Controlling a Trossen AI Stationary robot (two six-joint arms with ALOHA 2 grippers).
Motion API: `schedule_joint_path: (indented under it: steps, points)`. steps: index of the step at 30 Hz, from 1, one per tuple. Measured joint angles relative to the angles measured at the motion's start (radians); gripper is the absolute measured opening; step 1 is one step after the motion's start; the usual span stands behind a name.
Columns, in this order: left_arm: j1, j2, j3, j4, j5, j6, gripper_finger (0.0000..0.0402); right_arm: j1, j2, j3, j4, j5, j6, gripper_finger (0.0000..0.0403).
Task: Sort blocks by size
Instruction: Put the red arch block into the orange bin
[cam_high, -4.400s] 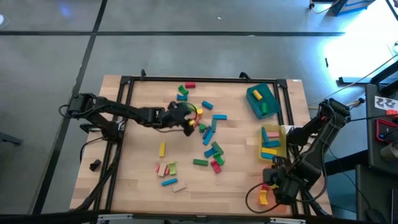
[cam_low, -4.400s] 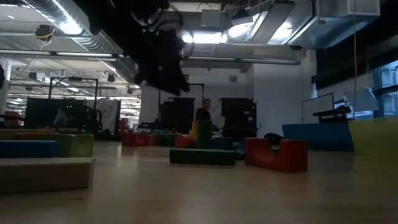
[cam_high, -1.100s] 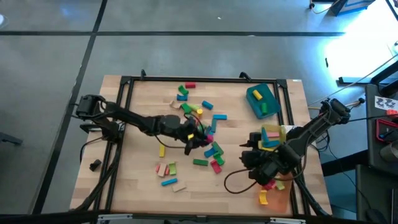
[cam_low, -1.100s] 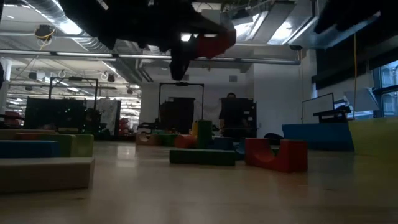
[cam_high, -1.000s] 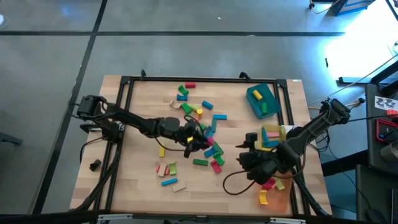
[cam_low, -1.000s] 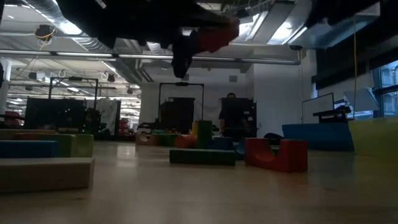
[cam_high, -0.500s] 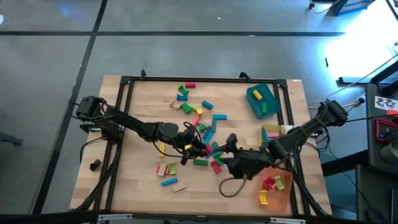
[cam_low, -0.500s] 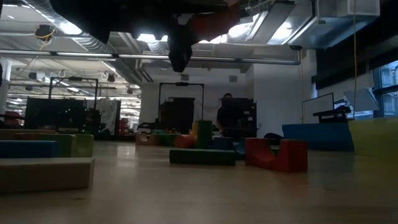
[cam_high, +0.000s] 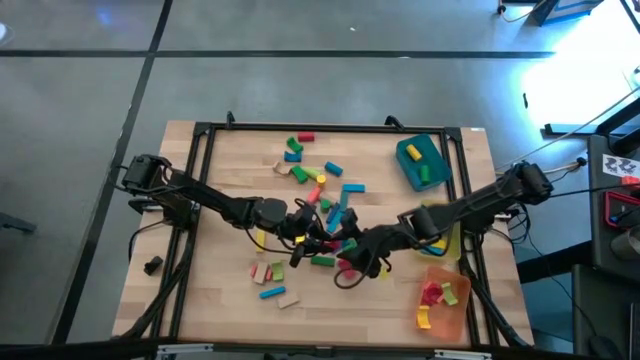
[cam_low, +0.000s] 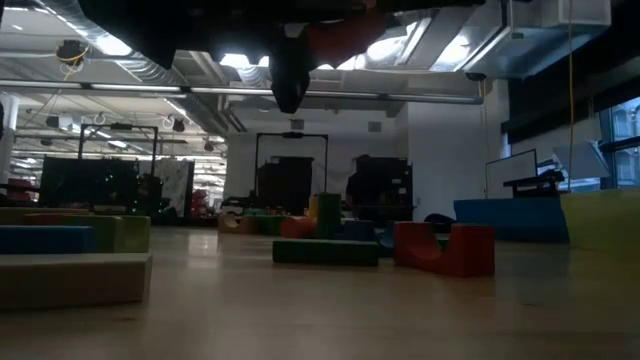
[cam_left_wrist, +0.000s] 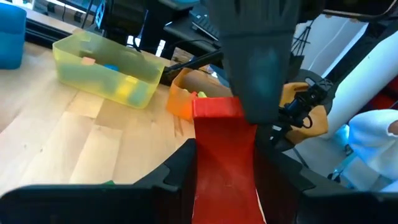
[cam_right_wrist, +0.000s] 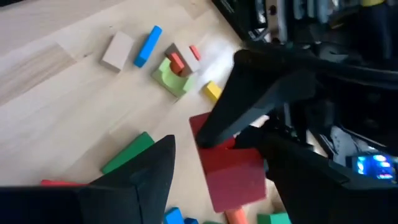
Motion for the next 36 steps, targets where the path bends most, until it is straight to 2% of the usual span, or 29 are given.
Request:
schedule_joint_path:
  steps: [16,20,26,30,36]
  points:
    - [-0.002,0.000,0.000,-0.004,0.009,0.000,0.0118,-0.016,0.026,0.000,-0.009,-0.025,-0.004,0.0246]
    - [-0.009,-0.001,0.000,-0.004,0.011,0.010,0.0118,-0.016,0.032,0.000,-0.005,-0.015,-0.004,0.0218]
    - [-0.017,-0.001,0.000,-0.004,0.018,0.033,0.0118,-0.015,0.032,0.001,-0.006,-0.009,-0.012,0.0139]
    - [-0.021,-0.001,0.000,0.003,0.016,0.069,0.0127,-0.014,0.032,0.001,0.005,-0.010,-0.003,0.0138]
    - [-0.021,-0.002,0.000,-0.005,0.013,0.082,0.0178,-0.015,0.032,0.000,0.010,-0.010,0.057,0.0139]
